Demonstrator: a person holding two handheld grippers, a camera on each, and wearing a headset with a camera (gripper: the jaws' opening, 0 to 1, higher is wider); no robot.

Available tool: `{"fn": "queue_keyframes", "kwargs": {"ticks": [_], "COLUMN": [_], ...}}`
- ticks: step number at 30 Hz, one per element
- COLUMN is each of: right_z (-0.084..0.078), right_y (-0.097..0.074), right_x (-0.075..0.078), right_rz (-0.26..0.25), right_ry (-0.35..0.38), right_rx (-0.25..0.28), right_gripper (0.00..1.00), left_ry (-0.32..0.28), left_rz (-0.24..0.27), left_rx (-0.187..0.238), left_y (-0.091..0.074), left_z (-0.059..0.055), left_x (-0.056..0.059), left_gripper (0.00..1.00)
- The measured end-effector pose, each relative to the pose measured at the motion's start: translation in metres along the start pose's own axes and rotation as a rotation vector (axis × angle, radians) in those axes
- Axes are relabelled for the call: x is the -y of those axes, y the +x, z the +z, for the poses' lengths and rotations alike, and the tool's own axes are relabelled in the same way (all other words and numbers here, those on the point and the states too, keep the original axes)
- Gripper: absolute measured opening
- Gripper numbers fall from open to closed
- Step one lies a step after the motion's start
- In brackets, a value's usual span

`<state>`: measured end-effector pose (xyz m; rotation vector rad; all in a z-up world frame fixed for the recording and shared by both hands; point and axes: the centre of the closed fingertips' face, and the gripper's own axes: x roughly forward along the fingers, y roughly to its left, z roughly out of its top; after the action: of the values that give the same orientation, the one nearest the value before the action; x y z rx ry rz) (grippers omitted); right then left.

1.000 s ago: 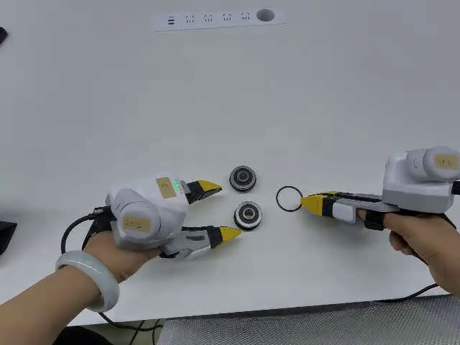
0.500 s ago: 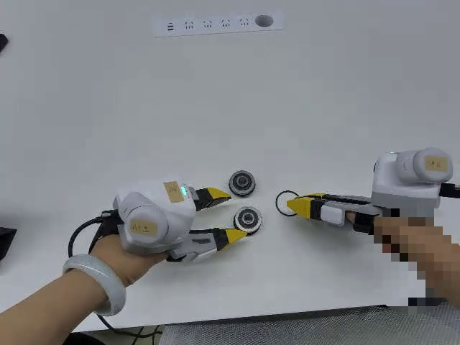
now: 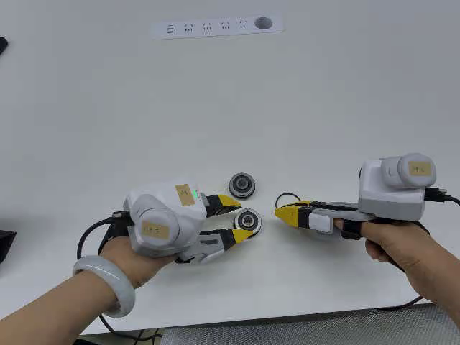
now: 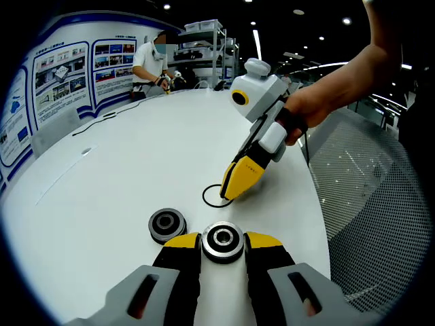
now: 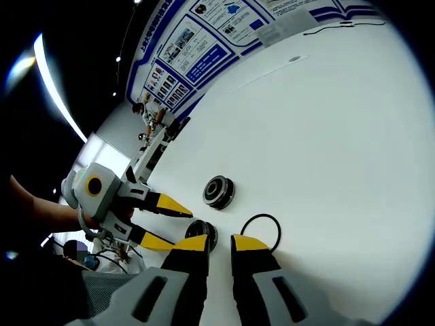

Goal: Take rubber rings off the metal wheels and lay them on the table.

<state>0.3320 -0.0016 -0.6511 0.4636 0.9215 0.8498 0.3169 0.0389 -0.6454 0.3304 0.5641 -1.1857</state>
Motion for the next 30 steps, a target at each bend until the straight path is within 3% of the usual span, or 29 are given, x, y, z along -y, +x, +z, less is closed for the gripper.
{"fn": "queue_keyframes", "kwargs": {"ticks": [13,30], "right_z": [-0.004,-0.006], "right_y": [0.006,0.013], "right_x": [-0.003,-0.006], "right_rz": [0.034,0.061], "right_ry": [0.033,0.06], "right_rx": [-0.005,-0.014], "right_gripper": [0.13,0.14], "left_ry": [0.025,0.053], "left_rz": [-0.016,-0.023], "left_rx": [-0.03,-0.034], "left_y": [0.007,0.01], "left_z": [-0.005,-0.005], "left_x": [0.001,0.0], "left_gripper": [0.2,0.14]}}
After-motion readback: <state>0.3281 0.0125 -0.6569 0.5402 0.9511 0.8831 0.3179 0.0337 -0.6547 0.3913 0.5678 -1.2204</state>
